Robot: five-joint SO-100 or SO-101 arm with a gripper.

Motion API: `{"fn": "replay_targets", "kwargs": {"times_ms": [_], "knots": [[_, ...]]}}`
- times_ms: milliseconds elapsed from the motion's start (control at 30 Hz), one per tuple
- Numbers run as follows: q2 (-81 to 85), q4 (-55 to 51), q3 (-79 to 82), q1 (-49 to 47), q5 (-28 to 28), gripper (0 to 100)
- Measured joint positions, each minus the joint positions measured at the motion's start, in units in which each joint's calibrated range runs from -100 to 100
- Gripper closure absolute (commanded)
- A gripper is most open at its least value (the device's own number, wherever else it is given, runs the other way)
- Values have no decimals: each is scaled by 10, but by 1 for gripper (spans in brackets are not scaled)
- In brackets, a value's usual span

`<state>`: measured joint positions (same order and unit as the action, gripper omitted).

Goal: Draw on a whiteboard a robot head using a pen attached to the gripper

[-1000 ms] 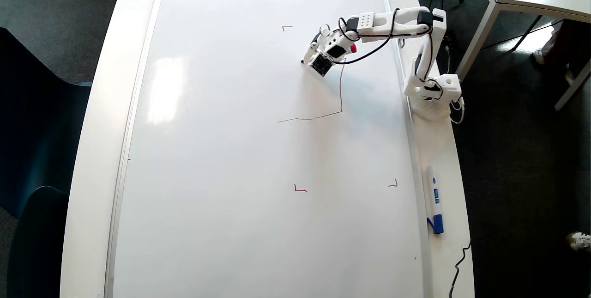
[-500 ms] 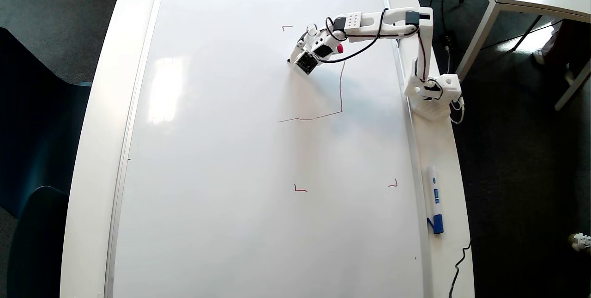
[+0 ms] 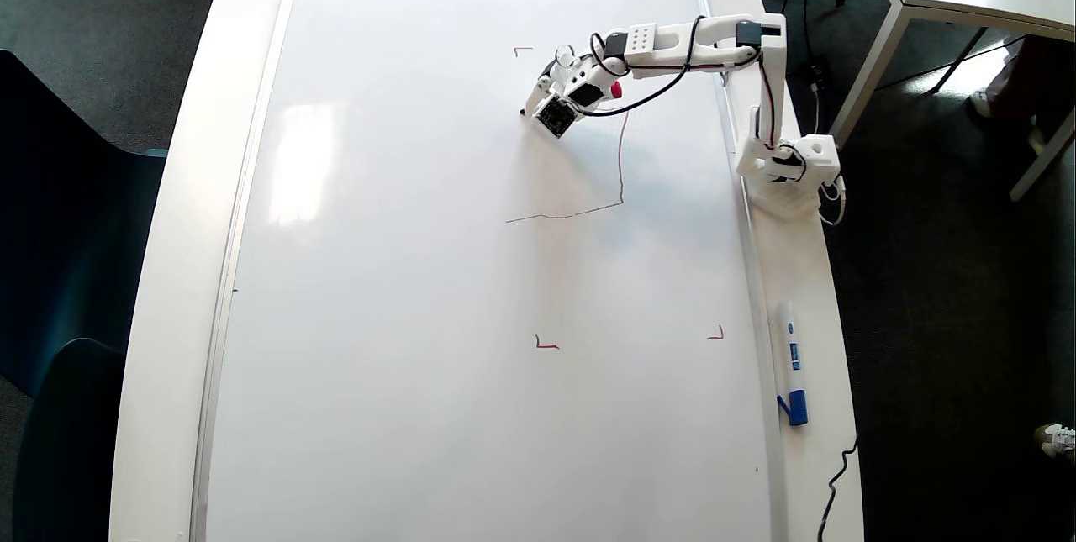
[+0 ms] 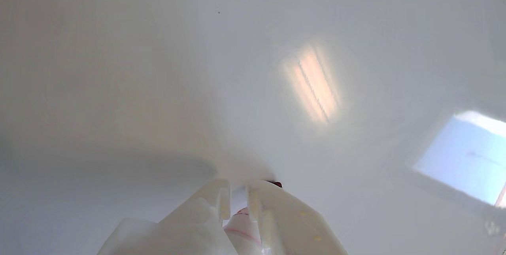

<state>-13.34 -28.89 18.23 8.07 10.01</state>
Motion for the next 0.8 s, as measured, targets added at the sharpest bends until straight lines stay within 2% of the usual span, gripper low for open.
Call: {"fn": "replay_targets", "kwargs": {"times_ms": [700, 800], "knots": [[-1, 23, 0, -87, 2, 99], [-1, 23, 0, -103, 21, 99]]}}
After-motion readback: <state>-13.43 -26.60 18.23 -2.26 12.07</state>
